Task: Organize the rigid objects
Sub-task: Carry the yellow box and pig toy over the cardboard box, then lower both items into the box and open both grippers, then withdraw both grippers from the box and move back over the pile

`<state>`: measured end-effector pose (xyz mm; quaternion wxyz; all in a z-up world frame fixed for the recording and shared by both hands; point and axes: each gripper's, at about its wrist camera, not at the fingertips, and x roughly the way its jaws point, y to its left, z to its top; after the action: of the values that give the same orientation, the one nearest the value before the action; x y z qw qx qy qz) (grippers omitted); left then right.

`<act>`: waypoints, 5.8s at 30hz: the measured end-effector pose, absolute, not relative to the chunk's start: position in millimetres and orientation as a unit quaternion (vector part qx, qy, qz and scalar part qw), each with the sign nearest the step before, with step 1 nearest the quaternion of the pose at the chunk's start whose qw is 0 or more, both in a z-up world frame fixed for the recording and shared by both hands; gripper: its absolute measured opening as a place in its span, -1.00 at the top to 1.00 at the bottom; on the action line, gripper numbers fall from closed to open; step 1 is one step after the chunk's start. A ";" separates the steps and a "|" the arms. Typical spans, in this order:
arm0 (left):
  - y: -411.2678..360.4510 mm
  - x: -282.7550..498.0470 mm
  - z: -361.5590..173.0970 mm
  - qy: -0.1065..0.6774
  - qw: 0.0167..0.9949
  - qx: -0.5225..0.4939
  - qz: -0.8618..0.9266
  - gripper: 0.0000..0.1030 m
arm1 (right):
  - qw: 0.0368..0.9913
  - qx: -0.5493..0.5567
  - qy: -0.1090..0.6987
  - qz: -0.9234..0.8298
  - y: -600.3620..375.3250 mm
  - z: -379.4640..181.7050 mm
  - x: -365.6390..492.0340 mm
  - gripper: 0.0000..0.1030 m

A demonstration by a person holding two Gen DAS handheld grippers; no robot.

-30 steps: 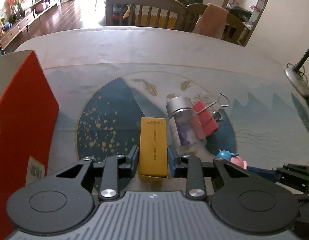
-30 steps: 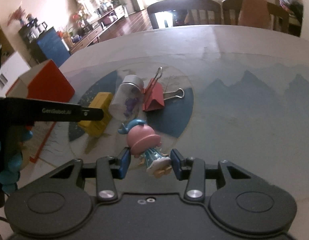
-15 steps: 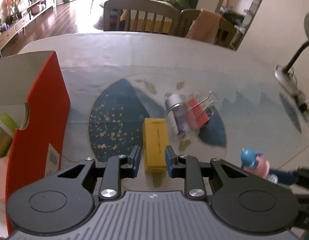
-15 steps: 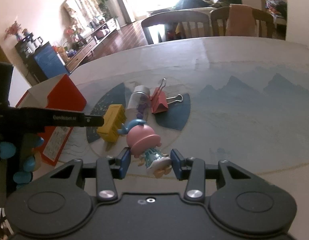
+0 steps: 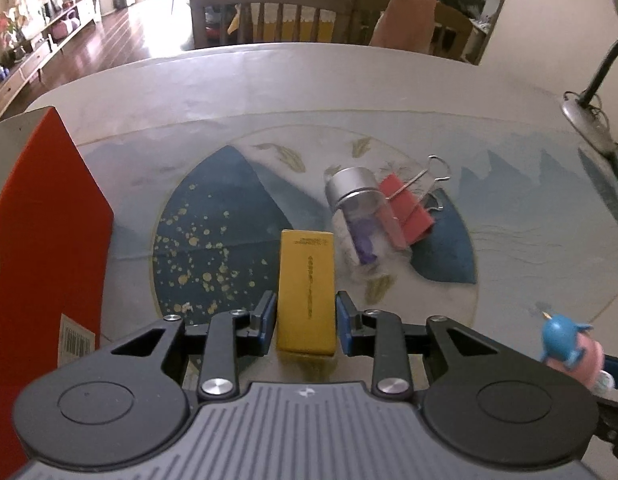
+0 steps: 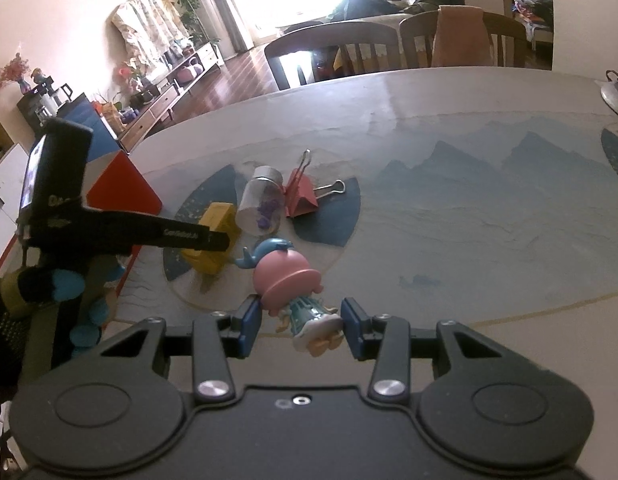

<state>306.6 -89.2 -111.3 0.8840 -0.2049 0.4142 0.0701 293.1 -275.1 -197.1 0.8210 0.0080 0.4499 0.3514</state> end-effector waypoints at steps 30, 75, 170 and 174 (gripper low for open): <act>-65.7 224.8 -76.3 0.376 0.891 -0.247 0.055 0.44 | 0.821 0.003 0.426 0.379 -246.2 -156.4 267.8 0.18; 150.3 87.4 -72.9 0.324 0.900 -0.265 0.122 0.43 | 0.819 -0.065 0.380 0.426 -6.5 -106.9 204.9 0.18; 55.7 112.3 -10.0 0.323 0.925 -0.192 0.062 -0.41 | 0.862 -0.033 0.340 0.375 -118.3 -75.5 207.3 -0.80; 34.5 128.2 -7.3 0.319 0.926 -0.197 0.053 -0.58 | 0.865 -0.027 0.339 0.368 -141.3 -79.8 219.8 -0.86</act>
<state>128.2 34.5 -7.3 0.9257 -0.1966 0.3189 0.0530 219.8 -141.3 -79.8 0.8654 -0.0266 0.3391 0.3680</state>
